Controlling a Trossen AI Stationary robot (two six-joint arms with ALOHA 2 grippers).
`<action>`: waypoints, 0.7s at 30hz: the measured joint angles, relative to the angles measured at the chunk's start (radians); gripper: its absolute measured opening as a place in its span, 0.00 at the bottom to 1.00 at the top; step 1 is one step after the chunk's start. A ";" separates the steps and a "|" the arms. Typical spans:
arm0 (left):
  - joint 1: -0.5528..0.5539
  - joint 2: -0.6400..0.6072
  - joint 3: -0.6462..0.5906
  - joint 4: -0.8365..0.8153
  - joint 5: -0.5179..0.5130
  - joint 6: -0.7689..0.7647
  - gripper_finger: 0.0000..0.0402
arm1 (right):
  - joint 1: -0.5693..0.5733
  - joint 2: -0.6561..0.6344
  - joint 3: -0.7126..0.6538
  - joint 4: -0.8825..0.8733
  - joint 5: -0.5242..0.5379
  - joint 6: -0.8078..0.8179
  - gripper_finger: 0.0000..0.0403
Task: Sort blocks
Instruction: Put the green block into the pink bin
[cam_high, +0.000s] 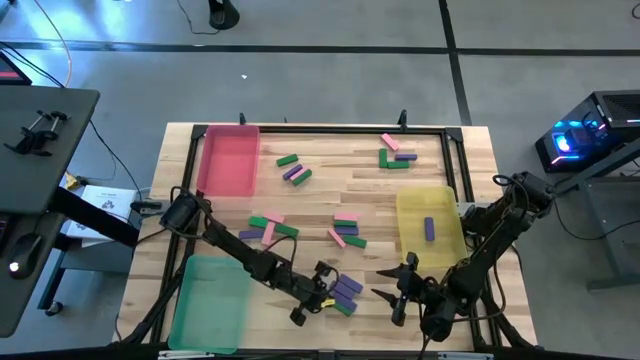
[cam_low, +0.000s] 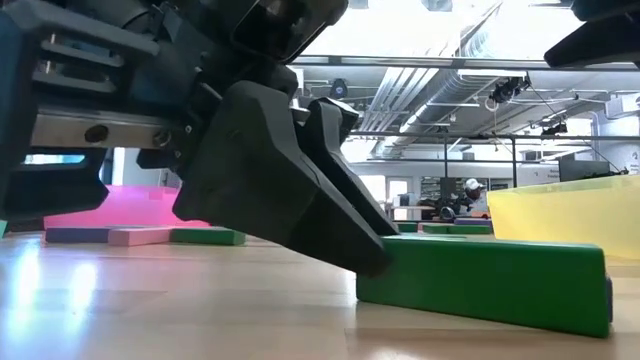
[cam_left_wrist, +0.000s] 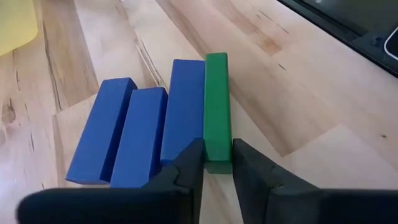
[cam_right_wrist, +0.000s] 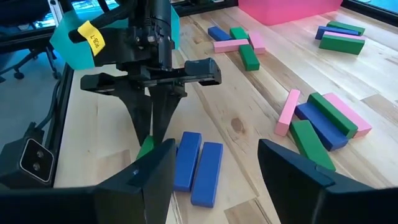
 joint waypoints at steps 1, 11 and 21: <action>-0.003 0.000 0.000 0.001 0.000 -0.002 0.10 | 0.000 0.000 0.000 0.000 0.000 0.000 0.53; -0.038 -0.031 0.015 -0.007 -0.028 -0.029 0.07 | 0.000 0.000 0.000 -0.001 0.000 0.000 0.53; -0.103 -0.222 0.016 -0.073 -0.174 -0.031 0.07 | 0.000 0.000 0.000 -0.001 0.000 0.000 0.53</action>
